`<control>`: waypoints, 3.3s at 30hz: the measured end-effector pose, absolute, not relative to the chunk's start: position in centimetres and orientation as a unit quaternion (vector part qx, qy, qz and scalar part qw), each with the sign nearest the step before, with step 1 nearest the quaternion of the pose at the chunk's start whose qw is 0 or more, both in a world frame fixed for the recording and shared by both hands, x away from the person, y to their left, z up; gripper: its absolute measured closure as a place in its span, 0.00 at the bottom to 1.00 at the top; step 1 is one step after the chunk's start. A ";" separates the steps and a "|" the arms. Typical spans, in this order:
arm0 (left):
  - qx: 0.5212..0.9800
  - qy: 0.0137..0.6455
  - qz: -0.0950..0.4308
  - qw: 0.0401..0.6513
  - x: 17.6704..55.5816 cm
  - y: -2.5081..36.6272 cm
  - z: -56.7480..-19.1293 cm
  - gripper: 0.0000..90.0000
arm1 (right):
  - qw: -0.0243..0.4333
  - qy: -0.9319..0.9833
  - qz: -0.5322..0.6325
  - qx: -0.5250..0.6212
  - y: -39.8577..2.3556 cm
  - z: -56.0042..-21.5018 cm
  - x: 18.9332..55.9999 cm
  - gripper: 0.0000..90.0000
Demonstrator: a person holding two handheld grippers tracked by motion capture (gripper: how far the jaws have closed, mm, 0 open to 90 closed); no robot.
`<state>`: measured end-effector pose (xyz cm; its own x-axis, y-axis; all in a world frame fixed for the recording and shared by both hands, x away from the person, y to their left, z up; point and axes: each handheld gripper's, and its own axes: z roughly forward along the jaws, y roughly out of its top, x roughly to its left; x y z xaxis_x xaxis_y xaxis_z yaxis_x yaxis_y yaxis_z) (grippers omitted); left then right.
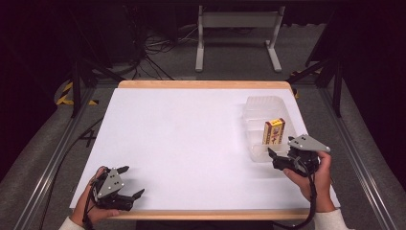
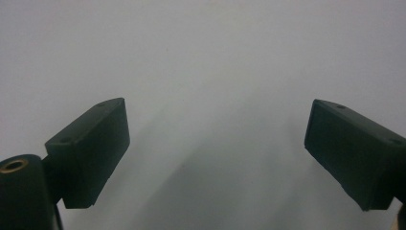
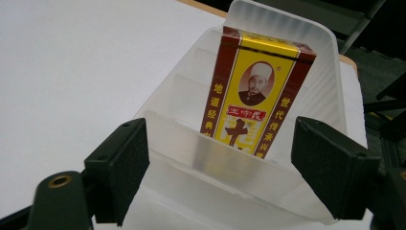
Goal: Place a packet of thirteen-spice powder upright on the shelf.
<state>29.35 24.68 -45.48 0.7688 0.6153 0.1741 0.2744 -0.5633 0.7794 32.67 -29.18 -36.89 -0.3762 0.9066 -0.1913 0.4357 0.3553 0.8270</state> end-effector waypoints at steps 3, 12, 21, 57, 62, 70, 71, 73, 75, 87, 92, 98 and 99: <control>0.857 0.259 0.219 0.388 29.3 24.7 -45.5 0.10 | 0.336 0.759 0.345 0.439 -29.0 -37.0 32.4 0.23; 0.857 0.259 0.218 0.388 29.3 24.7 -45.5 0.10 | 0.334 0.775 0.331 0.422 -28.9 -37.5 31.8 0.21; 0.857 0.259 0.218 0.387 29.3 24.7 -45.5 0.10 | 0.336 0.787 0.316 0.410 -28.9 -38.2 31.4 0.20; 0.857 0.257 0.222 0.386 29.3 24.7 -45.4 0.10 | 0.333 0.805 0.282 0.402 -32.0 -41.1 29.6 0.18; 0.857 0.256 0.224 0.386 29.3 24.7 -45.4 0.10 | 0.332 0.800 0.280 0.414 -33.1 -41.9 29.4 0.17; 0.857 0.258 0.223 0.387 29.3 24.7 -45.4 0.10 | 0.335 0.785 0.278 0.440 -34.7 -42.9 28.9 0.15; 0.856 0.259 0.224 0.388 29.3 24.7 -45.4 0.10 | 0.335 0.783 0.279 0.443 -34.9 -43.0 28.8 0.15; 0.855 0.260 0.223 0.390 29.3 24.7 -45.3 0.10 | 0.334 0.779 0.284 0.449 -35.3 -43.1 28.6 0.15; 0.854 0.261 0.225 0.389 29.3 24.8 -45.3 0.10 | 0.335 0.772 0.287 0.457 -35.6 -43.3 28.3 0.14; 0.847 0.269 0.226 0.399 29.5 24.8 -45.2 0.10 | 0.341 0.777 0.283 0.448 -35.2 -43.9 27.9 0.14; 0.848 0.267 0.225 0.400 29.5 24.8 -45.2 0.10 | 0.347 0.774 0.282 0.448 -35.1 -43.8 27.6 0.14; 0.849 0.266 0.225 0.398 29.6 24.8 -45.3 0.10 | 0.350 0.771 0.286 0.449 -35.2 -43.6 27.6 0.14; 0.849 0.267 0.224 0.398 29.6 24.8 -45.2 0.10 | 0.351 0.771 0.286 0.447 -35.2 -43.6 27.6 0.13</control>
